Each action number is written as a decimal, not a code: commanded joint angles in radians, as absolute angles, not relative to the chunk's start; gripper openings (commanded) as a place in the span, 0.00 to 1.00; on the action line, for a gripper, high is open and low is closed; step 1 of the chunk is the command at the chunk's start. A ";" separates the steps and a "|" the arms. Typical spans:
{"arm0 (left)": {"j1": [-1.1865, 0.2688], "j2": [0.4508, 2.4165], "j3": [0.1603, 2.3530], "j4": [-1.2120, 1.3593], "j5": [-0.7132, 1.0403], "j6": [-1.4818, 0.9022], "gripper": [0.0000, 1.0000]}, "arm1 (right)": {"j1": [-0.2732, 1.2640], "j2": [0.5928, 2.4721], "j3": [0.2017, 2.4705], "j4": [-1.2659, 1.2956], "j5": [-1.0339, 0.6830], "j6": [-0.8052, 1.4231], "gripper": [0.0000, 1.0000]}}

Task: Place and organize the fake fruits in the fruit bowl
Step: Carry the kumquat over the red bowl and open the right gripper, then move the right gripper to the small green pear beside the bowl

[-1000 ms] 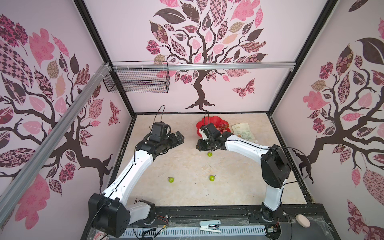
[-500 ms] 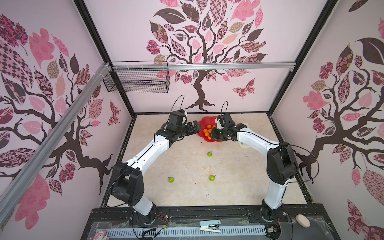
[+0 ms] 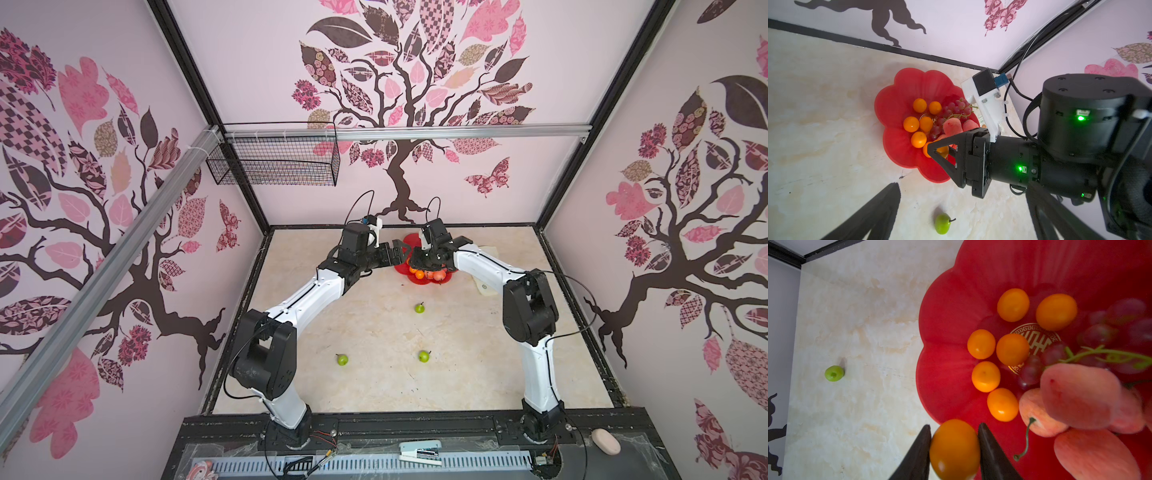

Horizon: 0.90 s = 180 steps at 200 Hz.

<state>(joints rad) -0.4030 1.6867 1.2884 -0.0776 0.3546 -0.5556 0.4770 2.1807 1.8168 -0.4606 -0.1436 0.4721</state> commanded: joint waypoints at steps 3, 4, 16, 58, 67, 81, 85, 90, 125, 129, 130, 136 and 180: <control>-0.353 1.709 1.249 -0.036 0.368 -0.606 0.98 | 0.476 2.253 1.894 -0.519 -0.148 0.479 0.39; -0.351 1.709 1.249 -0.036 0.368 -0.608 0.98 | 0.475 2.255 1.895 -0.519 -0.147 0.479 0.39; -0.335 1.711 1.249 -0.038 0.366 -0.613 0.98 | 0.475 2.272 1.906 -0.524 -0.143 0.474 0.39; -0.323 1.719 1.257 -0.067 0.342 -0.604 0.98 | 0.475 2.315 1.932 -0.554 -0.144 0.462 0.40; -0.324 1.722 1.257 -0.067 0.344 -0.604 0.98 | 0.475 2.319 1.935 -0.560 -0.147 0.460 0.41; -0.324 1.723 1.258 -0.067 0.344 -0.601 0.98 | 0.474 2.323 1.936 -0.563 -0.150 0.459 0.42; -0.324 1.724 1.258 -0.068 0.344 -0.599 0.98 | 0.474 2.323 1.936 -0.564 -0.150 0.458 0.42; -0.325 1.723 1.258 -0.068 0.344 -0.598 0.98 | 0.475 2.321 1.933 -0.566 -0.151 0.457 0.42; -0.332 1.718 1.258 -0.073 0.338 -0.576 0.98 | 0.475 2.309 1.943 -0.575 -0.147 0.448 0.45; -0.334 1.716 1.258 -0.074 0.337 -0.573 0.98 | 0.475 2.307 1.945 -0.578 -0.145 0.447 0.45; -0.334 1.717 1.258 -0.074 0.337 -0.572 0.98 | 0.474 2.306 1.947 -0.580 -0.144 0.447 0.45; -0.338 1.715 1.259 -0.077 0.337 -0.567 0.98 | 0.475 2.302 1.950 -0.586 -0.141 0.443 0.45; -0.363 1.672 1.254 -0.093 0.320 -0.505 0.98 | 0.475 2.193 1.924 -0.586 -0.116 0.433 0.45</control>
